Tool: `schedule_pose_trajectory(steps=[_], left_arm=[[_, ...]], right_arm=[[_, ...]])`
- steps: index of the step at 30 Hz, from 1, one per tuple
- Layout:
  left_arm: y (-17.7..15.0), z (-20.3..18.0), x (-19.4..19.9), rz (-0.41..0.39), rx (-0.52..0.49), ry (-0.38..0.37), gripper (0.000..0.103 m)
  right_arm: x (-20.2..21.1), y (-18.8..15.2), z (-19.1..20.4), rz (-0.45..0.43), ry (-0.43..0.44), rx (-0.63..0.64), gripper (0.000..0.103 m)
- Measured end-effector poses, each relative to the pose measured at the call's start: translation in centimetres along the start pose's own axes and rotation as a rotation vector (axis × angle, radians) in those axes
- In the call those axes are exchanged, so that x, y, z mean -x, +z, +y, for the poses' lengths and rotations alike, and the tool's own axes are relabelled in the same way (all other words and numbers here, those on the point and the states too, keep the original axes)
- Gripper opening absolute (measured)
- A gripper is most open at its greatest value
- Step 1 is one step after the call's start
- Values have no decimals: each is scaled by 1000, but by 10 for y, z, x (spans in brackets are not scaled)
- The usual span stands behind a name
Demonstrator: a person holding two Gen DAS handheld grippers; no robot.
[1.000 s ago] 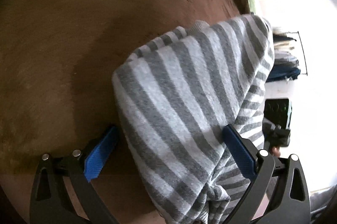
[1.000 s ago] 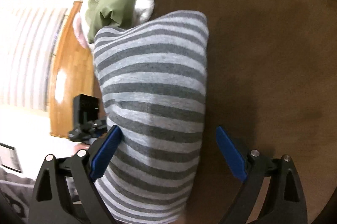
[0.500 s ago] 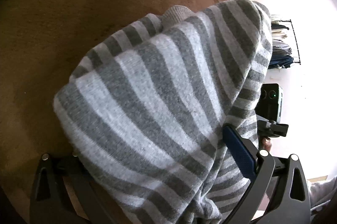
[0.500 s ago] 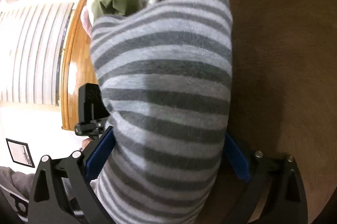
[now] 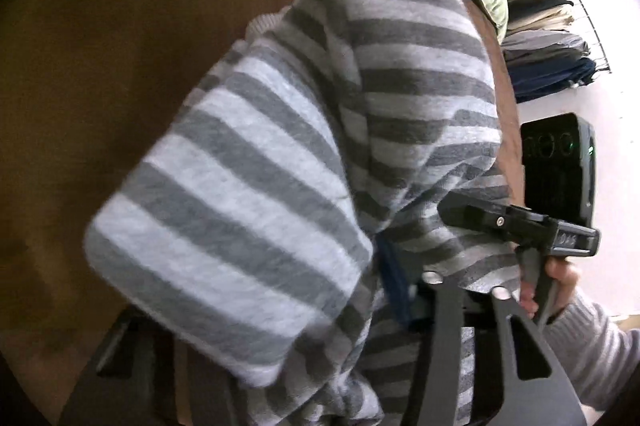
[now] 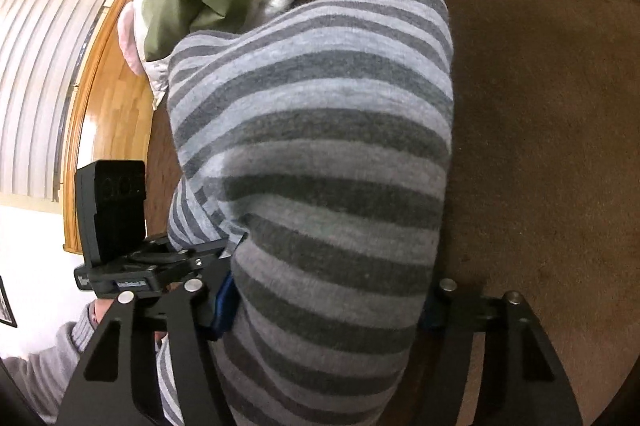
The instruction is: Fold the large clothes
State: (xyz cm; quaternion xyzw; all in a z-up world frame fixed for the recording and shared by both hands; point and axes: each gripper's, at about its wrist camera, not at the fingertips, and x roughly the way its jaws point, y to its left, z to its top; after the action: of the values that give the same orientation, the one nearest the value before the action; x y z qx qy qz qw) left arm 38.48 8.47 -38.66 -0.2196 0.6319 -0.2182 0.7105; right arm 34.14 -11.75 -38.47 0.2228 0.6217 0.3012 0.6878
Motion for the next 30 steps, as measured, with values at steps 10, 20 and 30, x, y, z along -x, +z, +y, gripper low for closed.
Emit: schedule_pose_trajectory(steps=[10,20,30], left_arm=[[-5,-15,7,-59,14,58,40],[-28,-9,28,-77,-16,70,38],[-26,-48,92,-123,-70,128,38]], right_arm=[[8,-3,3,-17,33,-9,59],[21,1,8,-30,85,-5,57],[75,4,55,-64,116,54,57]])
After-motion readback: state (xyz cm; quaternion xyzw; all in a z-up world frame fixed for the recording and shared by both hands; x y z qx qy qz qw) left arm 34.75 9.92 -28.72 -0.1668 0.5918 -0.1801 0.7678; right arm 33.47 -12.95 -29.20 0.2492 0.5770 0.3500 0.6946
